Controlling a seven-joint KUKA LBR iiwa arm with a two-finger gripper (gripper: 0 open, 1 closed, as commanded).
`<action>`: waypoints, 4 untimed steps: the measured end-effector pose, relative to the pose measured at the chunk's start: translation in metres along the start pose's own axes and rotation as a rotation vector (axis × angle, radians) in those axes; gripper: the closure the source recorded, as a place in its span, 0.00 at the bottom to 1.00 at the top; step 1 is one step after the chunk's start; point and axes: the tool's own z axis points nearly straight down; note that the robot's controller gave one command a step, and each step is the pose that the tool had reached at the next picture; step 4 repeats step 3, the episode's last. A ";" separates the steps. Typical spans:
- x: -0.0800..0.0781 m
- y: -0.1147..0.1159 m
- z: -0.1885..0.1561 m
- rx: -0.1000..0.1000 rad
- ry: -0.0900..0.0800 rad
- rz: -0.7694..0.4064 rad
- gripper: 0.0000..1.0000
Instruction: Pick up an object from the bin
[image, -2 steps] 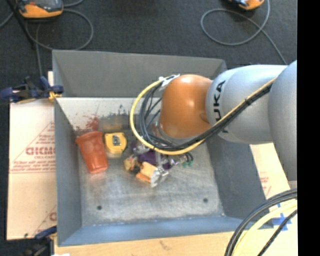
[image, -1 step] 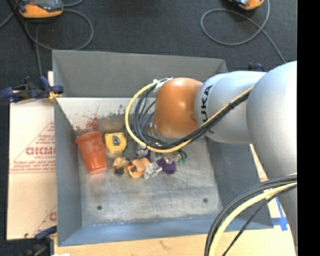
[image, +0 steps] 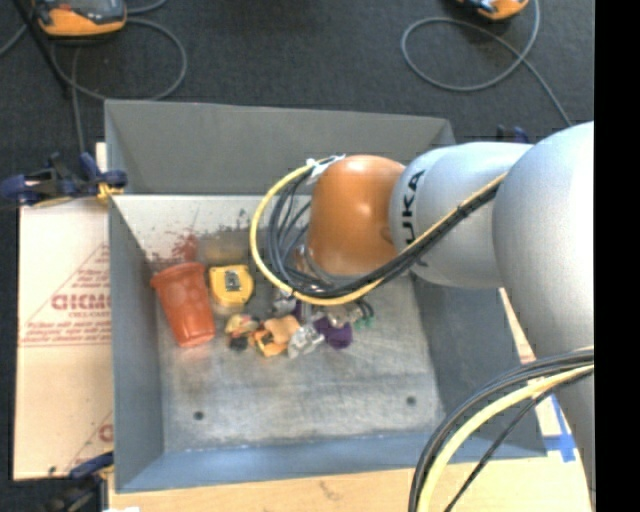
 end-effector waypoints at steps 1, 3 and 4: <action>-0.004 0.026 -0.114 -0.002 -0.008 0.005 1.00; -0.006 0.025 -0.142 -0.004 0.001 -0.155 1.00; -0.006 0.025 -0.142 -0.004 0.001 -0.155 1.00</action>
Offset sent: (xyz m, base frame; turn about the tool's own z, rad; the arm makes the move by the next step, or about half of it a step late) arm 0.0000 0.0000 0.0000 0.0000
